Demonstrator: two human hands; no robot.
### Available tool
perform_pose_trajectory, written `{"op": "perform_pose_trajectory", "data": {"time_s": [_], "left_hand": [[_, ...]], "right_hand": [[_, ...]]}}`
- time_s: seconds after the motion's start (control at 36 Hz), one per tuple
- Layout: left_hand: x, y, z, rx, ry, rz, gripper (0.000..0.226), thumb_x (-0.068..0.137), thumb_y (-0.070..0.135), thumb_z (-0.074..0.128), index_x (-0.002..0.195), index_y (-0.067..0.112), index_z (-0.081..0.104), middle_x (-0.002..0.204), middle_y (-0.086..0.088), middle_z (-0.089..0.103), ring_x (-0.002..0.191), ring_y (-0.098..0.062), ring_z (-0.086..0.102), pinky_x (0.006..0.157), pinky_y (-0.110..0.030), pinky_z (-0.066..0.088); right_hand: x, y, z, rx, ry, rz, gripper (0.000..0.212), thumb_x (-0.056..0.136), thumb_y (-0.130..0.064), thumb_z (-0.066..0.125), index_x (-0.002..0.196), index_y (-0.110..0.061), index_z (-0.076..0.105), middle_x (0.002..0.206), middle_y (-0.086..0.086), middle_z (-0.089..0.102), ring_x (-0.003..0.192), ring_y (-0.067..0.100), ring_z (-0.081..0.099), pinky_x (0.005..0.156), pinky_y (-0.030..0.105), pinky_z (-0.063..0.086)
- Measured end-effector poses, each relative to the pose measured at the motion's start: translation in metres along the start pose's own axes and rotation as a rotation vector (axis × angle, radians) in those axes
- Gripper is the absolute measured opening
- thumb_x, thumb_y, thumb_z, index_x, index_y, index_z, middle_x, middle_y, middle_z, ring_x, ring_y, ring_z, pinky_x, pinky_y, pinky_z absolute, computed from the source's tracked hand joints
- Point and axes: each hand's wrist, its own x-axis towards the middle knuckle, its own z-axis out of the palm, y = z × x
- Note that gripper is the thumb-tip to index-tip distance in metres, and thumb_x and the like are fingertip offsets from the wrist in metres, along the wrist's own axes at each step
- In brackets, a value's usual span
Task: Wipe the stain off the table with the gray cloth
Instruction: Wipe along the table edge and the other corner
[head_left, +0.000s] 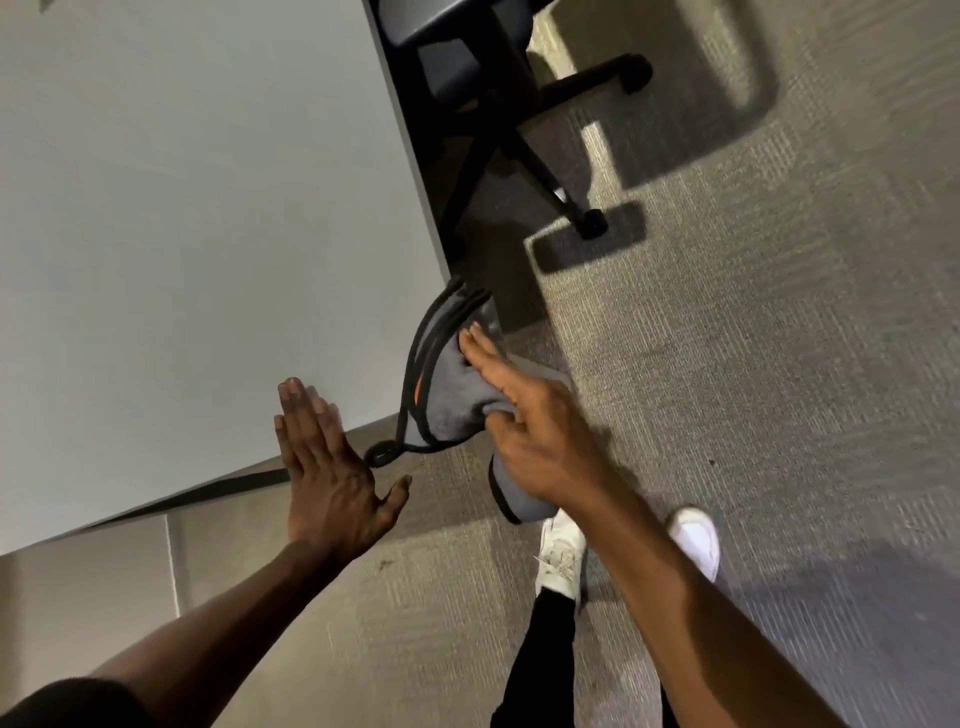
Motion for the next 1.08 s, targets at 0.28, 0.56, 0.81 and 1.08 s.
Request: {"op": "perform_pose_trajectory", "data": {"time_s": [0.28,0.56,0.81,1.08], "left_hand": [[-0.001,0.0,-0.004,-0.014,0.002,0.022,0.147,0.088,0.075,0.069,0.167,-0.018,-0.013,0.175,-0.043,-0.024,0.168,-0.062,-0.014,0.136,-0.073,0.001],[-0.001,-0.004,0.0,-0.051,-0.019,0.025,0.139,0.088,0.071,0.073,0.17,-0.015,0.0,0.176,-0.046,-0.017,0.166,-0.068,-0.008,0.134,-0.078,0.006],[-0.001,-0.002,-0.005,-0.09,0.022,0.047,0.139,0.09,0.083,0.049,0.169,-0.006,-0.024,0.176,-0.046,-0.017,0.166,-0.067,-0.007,0.135,-0.075,0.003],[-0.002,-0.004,-0.007,-0.042,0.014,0.07,0.135,0.091,0.081,0.048,0.167,-0.021,0.003,0.176,-0.046,-0.014,0.167,-0.064,-0.009,0.137,-0.07,-0.001]], "right_hand": [[0.067,-0.02,-0.022,0.009,-0.048,0.05,0.067,0.103,0.003,0.049,0.162,-0.025,0.038,0.171,-0.01,0.032,0.16,0.012,0.028,0.132,0.032,0.022],[-0.031,0.005,0.001,0.098,-0.039,0.078,0.072,0.095,-0.009,0.049,0.164,-0.028,0.038,0.167,-0.017,0.04,0.141,0.024,0.057,0.119,0.046,0.046],[0.076,-0.03,-0.018,-0.062,-0.002,0.081,0.064,0.101,-0.003,0.05,0.162,-0.022,0.041,0.163,0.006,0.049,0.15,0.024,0.048,0.121,0.029,0.04],[-0.011,-0.007,0.032,-0.401,0.078,-0.204,0.07,0.092,0.008,0.041,0.162,-0.001,0.036,0.175,0.014,0.023,0.165,0.026,0.013,0.133,0.043,0.023]]}}
